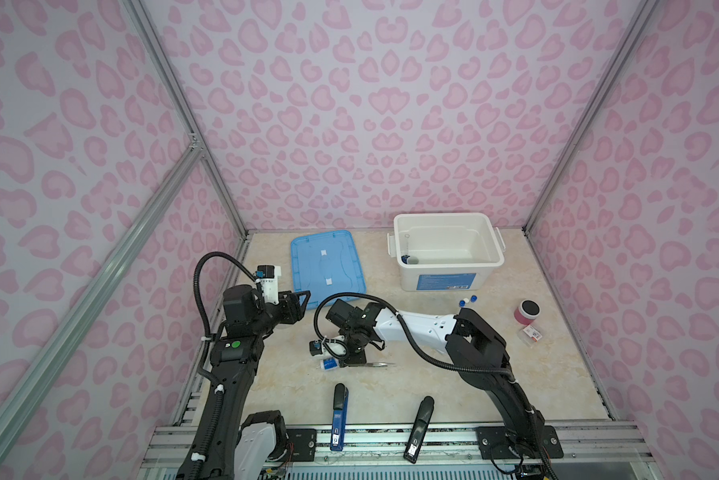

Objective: Organize the chemistry lab equipment
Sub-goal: 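Lower the right gripper onto the bandage roll and close on it, then lift the bandage roll and carry it over the white bin with the right gripper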

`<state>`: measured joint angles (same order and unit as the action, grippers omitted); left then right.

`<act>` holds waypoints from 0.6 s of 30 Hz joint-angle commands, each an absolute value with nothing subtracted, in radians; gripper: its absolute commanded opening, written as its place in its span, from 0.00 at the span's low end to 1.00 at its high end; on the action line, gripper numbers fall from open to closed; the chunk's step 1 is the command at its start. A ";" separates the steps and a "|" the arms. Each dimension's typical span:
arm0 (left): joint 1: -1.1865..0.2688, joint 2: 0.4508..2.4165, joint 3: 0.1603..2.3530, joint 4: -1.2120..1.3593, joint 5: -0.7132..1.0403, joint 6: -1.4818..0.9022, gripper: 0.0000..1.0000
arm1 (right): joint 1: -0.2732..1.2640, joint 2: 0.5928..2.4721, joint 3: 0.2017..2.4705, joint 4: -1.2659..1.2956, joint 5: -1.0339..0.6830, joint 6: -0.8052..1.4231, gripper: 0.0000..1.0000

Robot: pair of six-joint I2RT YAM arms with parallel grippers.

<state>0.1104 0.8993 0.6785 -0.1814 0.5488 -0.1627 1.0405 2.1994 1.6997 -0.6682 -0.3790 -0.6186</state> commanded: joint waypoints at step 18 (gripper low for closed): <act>0.109 0.914 0.724 -0.142 0.528 -0.138 0.65 | 0.841 1.939 1.624 -0.503 -0.438 -0.385 0.30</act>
